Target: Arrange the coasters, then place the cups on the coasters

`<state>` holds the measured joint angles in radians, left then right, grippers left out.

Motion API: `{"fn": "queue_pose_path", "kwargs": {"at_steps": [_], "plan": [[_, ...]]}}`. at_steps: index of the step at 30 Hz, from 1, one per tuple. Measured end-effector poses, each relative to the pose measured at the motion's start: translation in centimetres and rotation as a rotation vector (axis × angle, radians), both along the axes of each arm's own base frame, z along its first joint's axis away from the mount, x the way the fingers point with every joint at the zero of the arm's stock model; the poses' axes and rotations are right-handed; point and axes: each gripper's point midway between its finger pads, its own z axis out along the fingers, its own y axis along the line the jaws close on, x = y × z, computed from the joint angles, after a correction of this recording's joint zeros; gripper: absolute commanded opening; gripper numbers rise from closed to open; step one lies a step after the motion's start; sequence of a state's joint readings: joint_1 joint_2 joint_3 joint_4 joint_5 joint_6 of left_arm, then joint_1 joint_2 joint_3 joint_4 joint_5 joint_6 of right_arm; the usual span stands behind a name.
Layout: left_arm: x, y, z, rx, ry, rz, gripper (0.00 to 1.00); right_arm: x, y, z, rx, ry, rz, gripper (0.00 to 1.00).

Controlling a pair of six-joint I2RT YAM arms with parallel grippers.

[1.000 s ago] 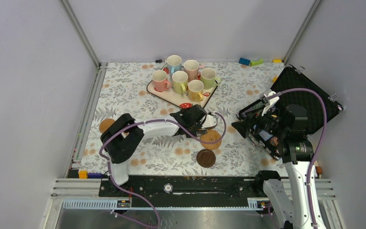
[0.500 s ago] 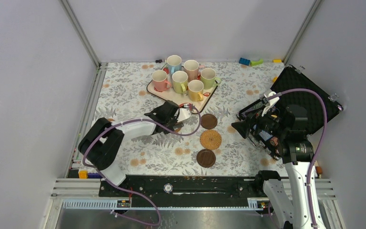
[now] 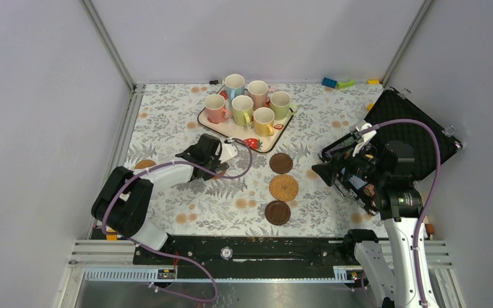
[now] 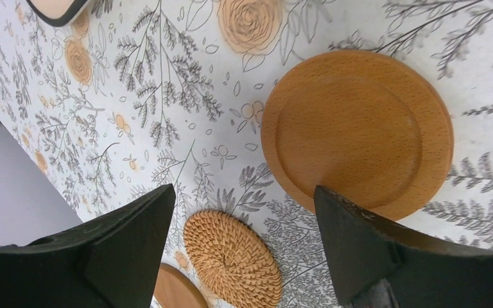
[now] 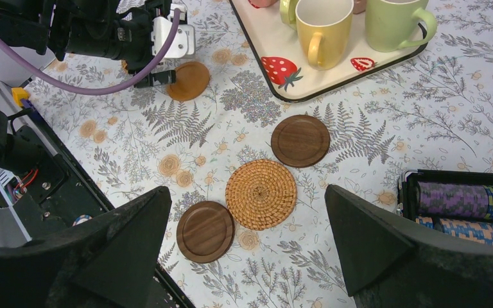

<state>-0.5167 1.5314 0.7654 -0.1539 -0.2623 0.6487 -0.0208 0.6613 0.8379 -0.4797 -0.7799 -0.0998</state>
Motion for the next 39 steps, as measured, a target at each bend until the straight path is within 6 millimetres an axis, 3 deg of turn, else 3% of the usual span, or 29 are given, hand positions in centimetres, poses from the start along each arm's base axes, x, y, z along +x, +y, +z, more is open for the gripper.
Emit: {"fn": "queue_pose_path", "kwargs": {"at_steps": [18,20,23,31,36,39], "plan": [[-1.3,2.4,0.0,0.035,0.026,0.009,0.81,0.0,0.0,0.0,0.000,0.000,0.000,0.99],[-1.4,2.5,0.0,0.033,0.029,0.008,0.84,0.0,0.0,0.0,0.000,-0.002,0.000,0.98],[-1.5,2.5,0.0,0.031,0.030,0.010,0.98,-0.1,0.0,0.1,0.000,-0.004,-0.001,0.98],[-2.5,1.6,0.4,-0.041,0.074,0.005,0.99,0.0,0.0,0.1,0.005,-0.001,-0.002,0.98],[-2.7,0.7,3.1,-0.138,0.023,0.007,0.99,0.7,0.1,0.0,0.028,0.029,-0.012,0.98],[-2.8,0.1,6.3,-0.223,-0.056,0.002,0.99,1.5,0.7,-1.0,0.025,0.098,-0.011,0.96]]}}
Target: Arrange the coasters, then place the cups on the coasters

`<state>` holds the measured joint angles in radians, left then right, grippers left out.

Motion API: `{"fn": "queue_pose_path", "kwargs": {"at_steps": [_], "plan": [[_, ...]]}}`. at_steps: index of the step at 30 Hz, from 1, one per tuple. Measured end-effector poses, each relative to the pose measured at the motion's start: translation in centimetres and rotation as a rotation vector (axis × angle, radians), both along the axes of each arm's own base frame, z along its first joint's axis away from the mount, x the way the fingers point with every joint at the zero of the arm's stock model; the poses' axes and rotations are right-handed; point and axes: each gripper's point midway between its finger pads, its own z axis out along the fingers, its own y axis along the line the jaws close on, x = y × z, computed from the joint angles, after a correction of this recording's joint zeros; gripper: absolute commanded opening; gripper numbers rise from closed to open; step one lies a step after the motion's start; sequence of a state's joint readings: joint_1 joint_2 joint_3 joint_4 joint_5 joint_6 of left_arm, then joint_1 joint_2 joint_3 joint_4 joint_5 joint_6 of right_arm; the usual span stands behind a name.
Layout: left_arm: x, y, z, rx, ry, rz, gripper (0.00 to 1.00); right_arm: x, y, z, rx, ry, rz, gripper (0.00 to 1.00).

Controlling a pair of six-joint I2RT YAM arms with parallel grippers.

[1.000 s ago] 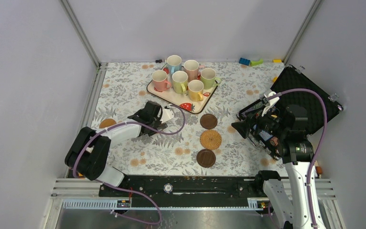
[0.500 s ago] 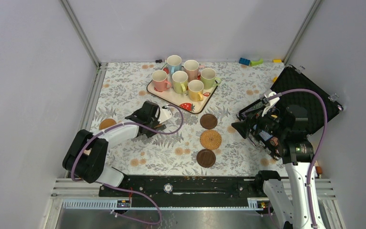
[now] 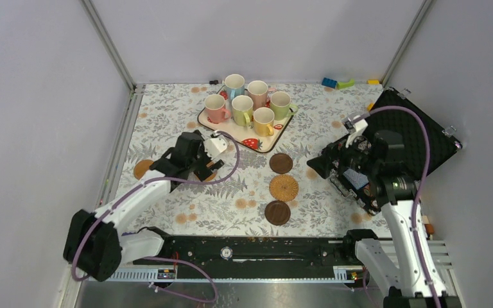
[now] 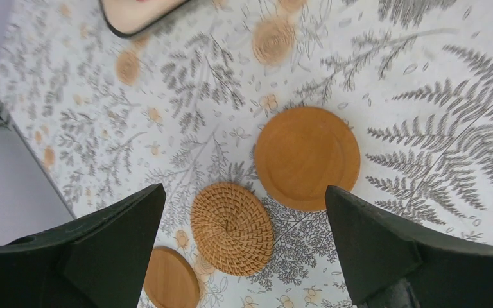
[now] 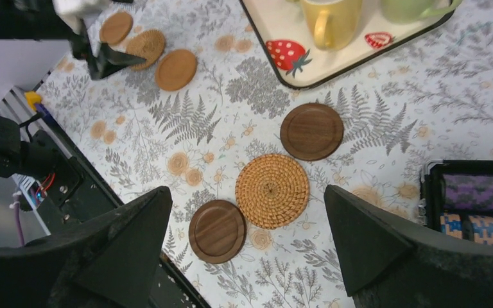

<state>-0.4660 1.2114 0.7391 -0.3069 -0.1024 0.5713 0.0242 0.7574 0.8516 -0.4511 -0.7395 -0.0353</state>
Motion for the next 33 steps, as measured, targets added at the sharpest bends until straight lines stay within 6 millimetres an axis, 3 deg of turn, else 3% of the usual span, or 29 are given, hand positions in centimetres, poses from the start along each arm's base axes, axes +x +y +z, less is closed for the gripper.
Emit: {"fn": "queue_pose_path", "kwargs": {"at_steps": [3,7,14,20,24,30,33], "plan": [[-0.2,-0.5,2.7,-0.069,-0.071,-0.015,0.99,0.7,1.0,-0.7,-0.017,0.052,0.023,0.95],[-0.9,-2.0,3.1,-0.082,-0.076,-0.065,0.99,0.9,1.3,-1.6,-0.035,0.089,0.027,0.98],[-5.7,-10.5,0.6,0.011,0.047,-0.371,0.99,0.3,0.4,-0.1,-0.068,-0.021,-0.005,1.00],[-5.4,-18.8,1.3,0.058,0.055,-0.532,0.99,0.5,-1.2,0.5,-0.069,-0.061,-0.073,1.00],[-5.5,-23.3,0.7,0.078,0.057,-0.598,0.99,0.9,-2.0,0.2,-0.069,-0.052,-0.104,1.00],[-5.6,-28.3,-0.5,0.106,0.050,-0.647,0.99,1.1,-2.8,-0.2,-0.068,-0.041,-0.141,1.00],[-5.5,-29.9,-1.6,0.122,0.046,-0.656,0.99,1.1,-2.8,-0.3,-0.066,-0.040,-0.139,1.00]]}}
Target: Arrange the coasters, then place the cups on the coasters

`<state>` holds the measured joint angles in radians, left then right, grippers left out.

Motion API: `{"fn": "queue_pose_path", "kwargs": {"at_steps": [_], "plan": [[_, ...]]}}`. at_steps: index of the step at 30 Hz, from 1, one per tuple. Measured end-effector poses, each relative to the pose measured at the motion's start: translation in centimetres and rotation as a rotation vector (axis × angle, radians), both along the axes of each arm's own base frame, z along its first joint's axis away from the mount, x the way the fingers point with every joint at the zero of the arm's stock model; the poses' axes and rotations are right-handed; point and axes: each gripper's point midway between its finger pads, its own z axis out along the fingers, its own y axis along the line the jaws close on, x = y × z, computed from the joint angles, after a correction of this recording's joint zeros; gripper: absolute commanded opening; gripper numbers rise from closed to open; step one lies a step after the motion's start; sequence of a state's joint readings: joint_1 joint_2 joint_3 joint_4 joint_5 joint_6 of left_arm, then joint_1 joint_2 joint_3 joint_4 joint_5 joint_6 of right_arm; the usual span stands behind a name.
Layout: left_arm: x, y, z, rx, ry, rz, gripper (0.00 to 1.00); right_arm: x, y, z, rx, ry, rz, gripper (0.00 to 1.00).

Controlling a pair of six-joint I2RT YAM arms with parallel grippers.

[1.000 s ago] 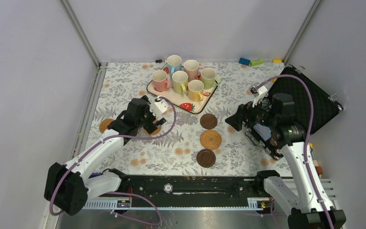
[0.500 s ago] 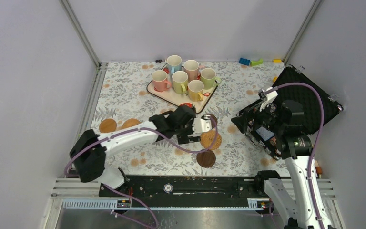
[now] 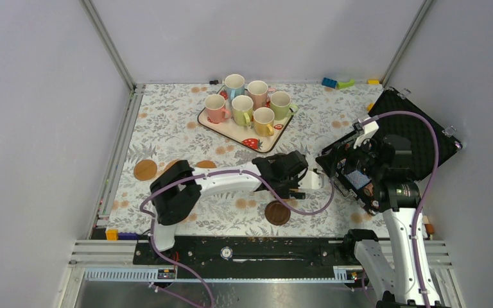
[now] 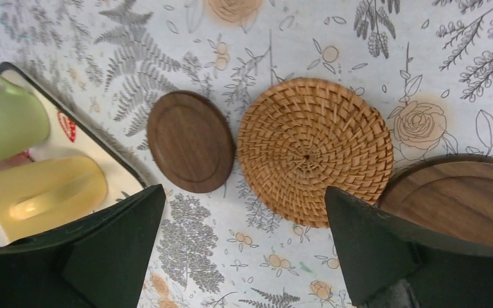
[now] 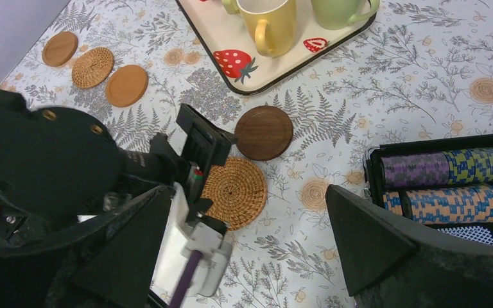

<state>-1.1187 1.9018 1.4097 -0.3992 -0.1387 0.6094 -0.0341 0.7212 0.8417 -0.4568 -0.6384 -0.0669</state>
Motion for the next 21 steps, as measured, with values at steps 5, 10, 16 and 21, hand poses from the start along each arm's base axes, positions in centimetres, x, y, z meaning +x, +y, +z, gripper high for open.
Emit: {"fn": "queue_pose_path", "kwargs": {"at_steps": [5,10,16,21], "plan": [[0.2,0.0,-2.6,0.052,-0.010,0.012,0.99,-0.1,0.1,0.0,0.003,-0.002,0.004,1.00],[1.4,0.7,-4.1,0.086,-0.073,0.048,0.99,-0.2,0.1,0.1,0.004,-0.006,0.007,1.00],[2.2,1.1,-4.0,0.040,-0.124,0.078,0.99,-0.4,0.1,0.3,0.004,-0.017,0.008,1.00],[3.1,5.3,-4.1,0.051,-0.118,0.136,0.99,-0.5,0.2,0.6,0.007,-0.028,0.012,1.00]]}}
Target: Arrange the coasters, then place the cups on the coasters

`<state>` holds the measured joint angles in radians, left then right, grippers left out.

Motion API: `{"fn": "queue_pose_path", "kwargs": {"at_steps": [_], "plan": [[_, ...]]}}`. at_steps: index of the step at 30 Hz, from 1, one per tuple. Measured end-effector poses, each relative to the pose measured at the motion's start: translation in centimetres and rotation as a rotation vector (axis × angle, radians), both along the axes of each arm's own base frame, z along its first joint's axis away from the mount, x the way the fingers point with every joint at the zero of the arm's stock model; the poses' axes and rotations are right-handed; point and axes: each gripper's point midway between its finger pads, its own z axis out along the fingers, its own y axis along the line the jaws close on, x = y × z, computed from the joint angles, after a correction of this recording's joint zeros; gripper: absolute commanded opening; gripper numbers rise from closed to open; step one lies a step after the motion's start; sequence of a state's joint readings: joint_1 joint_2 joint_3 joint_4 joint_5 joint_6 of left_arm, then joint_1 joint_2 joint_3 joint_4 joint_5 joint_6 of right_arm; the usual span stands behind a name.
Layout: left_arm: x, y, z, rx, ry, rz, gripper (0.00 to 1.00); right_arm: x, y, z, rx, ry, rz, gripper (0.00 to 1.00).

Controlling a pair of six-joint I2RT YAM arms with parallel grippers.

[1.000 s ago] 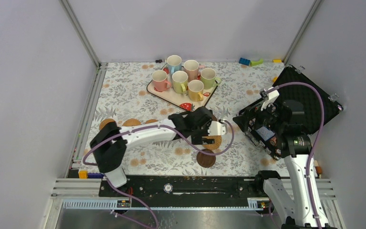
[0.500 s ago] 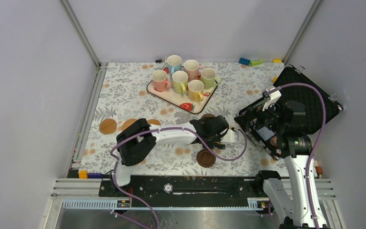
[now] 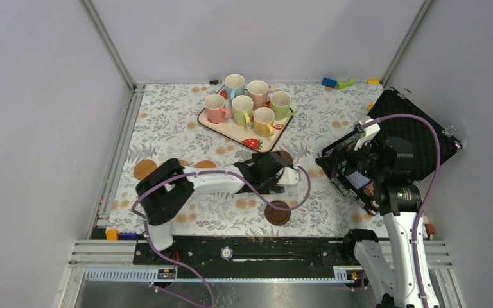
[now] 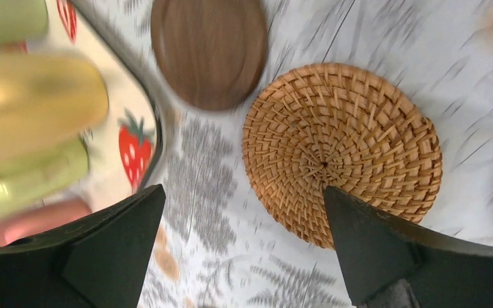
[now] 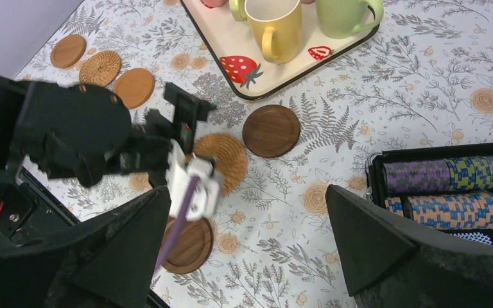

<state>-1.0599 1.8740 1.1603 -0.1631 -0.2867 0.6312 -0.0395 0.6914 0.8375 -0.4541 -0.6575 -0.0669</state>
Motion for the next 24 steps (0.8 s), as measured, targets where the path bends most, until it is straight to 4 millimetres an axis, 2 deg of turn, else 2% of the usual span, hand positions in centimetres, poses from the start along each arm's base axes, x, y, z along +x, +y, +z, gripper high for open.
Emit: {"fn": "queue_pose_path", "kwargs": {"at_steps": [6,9,16,24], "plan": [[1.3,7.7,-0.2,0.028,0.019,0.124,0.99,-0.1,0.2,0.1,0.007,-0.003,0.014,1.00],[2.0,10.2,-0.2,0.032,0.023,0.175,0.99,-0.1,0.2,0.1,0.007,-0.004,0.015,1.00],[4.3,13.0,-0.2,0.025,0.019,0.268,0.99,-0.1,0.2,0.1,0.008,-0.004,0.015,1.00],[5.0,13.4,-0.2,0.029,0.005,0.279,0.99,-0.2,0.2,0.2,0.008,-0.005,0.015,1.00]]}}
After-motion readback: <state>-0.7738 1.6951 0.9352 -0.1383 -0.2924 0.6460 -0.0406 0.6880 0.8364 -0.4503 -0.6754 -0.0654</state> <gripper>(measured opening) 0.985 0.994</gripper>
